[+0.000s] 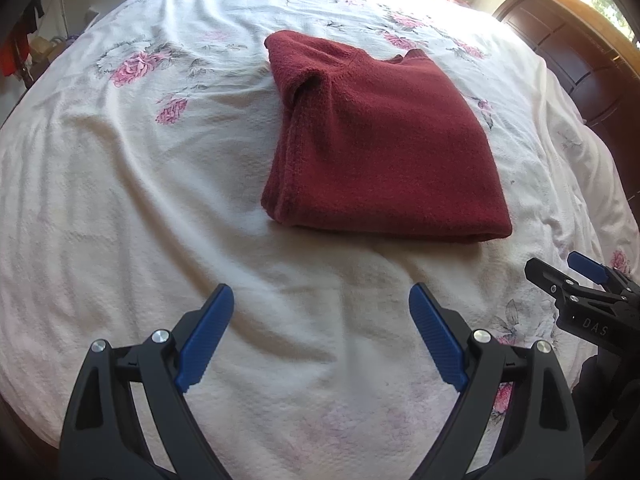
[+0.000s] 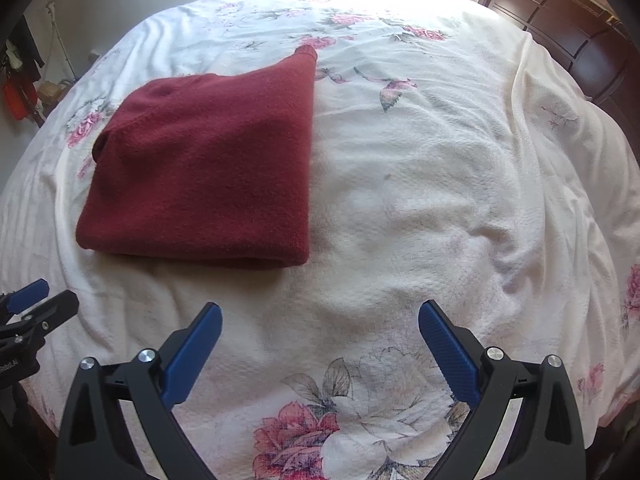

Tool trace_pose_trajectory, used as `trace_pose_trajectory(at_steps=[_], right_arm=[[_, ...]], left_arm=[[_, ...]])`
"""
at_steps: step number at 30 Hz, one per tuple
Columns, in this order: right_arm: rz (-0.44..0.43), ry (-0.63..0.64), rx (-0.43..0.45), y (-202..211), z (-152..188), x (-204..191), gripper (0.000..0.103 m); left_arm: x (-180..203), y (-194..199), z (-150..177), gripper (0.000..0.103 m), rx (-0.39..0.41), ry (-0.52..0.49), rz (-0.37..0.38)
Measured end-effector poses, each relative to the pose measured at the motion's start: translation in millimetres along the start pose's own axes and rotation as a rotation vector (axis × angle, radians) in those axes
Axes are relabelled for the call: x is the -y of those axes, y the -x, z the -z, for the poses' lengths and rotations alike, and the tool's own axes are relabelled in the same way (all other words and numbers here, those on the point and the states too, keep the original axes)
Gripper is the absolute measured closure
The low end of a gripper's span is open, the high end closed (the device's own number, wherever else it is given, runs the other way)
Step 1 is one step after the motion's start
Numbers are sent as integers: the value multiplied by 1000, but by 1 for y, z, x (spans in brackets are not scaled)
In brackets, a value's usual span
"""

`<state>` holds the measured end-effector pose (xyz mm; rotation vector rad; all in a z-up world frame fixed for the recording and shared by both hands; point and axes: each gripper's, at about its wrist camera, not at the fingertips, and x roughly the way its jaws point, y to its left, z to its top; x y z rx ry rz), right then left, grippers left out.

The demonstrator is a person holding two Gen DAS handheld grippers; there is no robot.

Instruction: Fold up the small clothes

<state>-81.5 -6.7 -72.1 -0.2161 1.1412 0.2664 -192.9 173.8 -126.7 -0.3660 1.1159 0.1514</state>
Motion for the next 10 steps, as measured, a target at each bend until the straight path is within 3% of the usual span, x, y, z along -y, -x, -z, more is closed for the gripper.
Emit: trace_pose_trajectory(at_steps=[10], right_arm=[[6, -3, -26, -5, 1, 2, 4]], left_arm=[[-3, -3, 0, 14, -9, 1, 2]])
